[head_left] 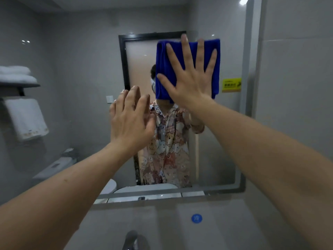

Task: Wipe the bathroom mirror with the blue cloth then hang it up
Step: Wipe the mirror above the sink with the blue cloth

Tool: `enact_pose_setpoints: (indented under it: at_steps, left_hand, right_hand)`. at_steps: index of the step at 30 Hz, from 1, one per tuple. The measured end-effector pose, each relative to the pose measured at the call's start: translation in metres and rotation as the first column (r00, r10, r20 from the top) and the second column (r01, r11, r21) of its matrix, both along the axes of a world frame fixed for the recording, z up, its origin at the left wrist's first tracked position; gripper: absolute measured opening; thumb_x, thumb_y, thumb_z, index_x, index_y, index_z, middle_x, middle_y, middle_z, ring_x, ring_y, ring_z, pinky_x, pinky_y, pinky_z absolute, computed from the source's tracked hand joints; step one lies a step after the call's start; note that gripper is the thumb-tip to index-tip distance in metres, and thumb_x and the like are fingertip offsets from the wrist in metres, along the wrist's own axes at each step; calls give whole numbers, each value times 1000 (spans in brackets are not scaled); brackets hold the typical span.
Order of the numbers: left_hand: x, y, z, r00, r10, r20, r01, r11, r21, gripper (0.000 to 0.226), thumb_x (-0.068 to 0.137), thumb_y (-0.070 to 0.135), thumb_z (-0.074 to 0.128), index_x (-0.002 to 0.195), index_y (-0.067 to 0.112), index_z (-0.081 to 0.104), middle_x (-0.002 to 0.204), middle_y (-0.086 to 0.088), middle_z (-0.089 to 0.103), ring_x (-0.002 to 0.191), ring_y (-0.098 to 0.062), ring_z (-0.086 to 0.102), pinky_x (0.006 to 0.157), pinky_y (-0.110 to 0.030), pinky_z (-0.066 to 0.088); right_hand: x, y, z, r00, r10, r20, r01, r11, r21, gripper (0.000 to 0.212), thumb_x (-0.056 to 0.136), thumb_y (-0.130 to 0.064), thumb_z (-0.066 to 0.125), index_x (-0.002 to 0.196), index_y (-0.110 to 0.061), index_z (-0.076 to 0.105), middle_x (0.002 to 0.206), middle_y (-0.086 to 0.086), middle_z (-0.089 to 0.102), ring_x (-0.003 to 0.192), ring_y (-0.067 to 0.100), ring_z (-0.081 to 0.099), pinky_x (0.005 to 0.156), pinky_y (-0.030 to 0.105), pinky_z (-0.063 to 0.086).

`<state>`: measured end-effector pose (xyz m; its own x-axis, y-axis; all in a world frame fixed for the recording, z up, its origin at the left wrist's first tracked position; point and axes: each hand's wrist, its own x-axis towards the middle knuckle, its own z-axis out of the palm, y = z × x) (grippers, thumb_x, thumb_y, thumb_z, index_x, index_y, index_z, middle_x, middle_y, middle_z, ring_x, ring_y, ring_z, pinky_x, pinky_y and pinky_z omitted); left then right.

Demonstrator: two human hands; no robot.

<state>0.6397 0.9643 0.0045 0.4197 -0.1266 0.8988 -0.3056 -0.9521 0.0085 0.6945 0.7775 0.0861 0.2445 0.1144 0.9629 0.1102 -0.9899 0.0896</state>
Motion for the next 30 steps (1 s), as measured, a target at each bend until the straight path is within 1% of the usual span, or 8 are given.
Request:
enact_pose_setpoints:
  at_steps: [4,9,13,16,20,23,25,30]
  left_hand:
    - [6,16,0,1000,7,8,-6,1000,-23,60,88,47,49,143,22,45,158,-11,33,146,-35,25,116,-56,24]
    - [9,29,-7,1000,8,7,-7,1000,-10,63,88,46,50,145,22,42,159,-10,31,147,-34,24,116,-54,22]
    - [7,37,-12,1000,-8,25,8,1000,-12,62,90,46,49,146,22,42,159,-10,33,146,-33,26,116,-54,24]
    - [4,48,-15,1000,-4,3,4,1000,-4,62,89,45,48,147,21,42,159,-10,33,146,-33,25,117,-55,22]
    - [-1,60,-17,999,19,-30,-19,1000,8,63,88,44,49,146,22,43,158,-9,34,145,-34,26,117,-55,23]
    - [-3,65,-18,999,24,-24,-23,999,24,62,88,44,50,146,22,43,158,-10,34,145,-34,26,117,-54,22]
    - [-4,68,-18,999,29,-25,-28,999,29,63,88,44,50,146,22,44,158,-10,34,145,-34,26,118,-54,22]
    - [-6,68,-16,998,26,-49,-25,999,38,63,89,43,50,148,22,42,160,-9,32,147,-33,23,119,-54,20]
  right_hand:
    - [1,19,26,1000,-15,21,14,999,52,82,97,-80,14,165,-35,14,174,7,11,157,46,7,120,73,3]
    - [2,26,9,1000,-16,2,15,996,84,83,97,-80,14,166,-34,13,174,8,11,157,46,7,120,73,4]
    - [1,42,-45,1000,5,-12,-5,1000,21,82,99,-78,22,166,-32,16,174,9,11,157,47,7,119,75,6]
    - [3,48,-97,1000,16,-22,-15,1000,21,81,99,-76,28,166,-32,16,174,10,10,157,48,6,119,75,1]
    - [1,54,-186,997,33,-75,-34,999,-11,83,99,-74,31,167,-32,10,175,9,2,158,46,-2,120,73,-5]
    - [-1,55,-249,991,1,-130,-11,997,-77,85,97,-73,36,167,-31,11,175,11,2,158,46,-2,120,74,-2]
    - [-2,56,-265,988,-19,-150,7,996,-85,84,97,-72,35,167,-31,13,175,11,4,158,46,-1,120,73,-4]
    - [-7,57,-253,986,-1,-167,-13,996,-85,83,97,-72,32,167,-32,11,175,11,3,158,45,-2,121,72,-5]
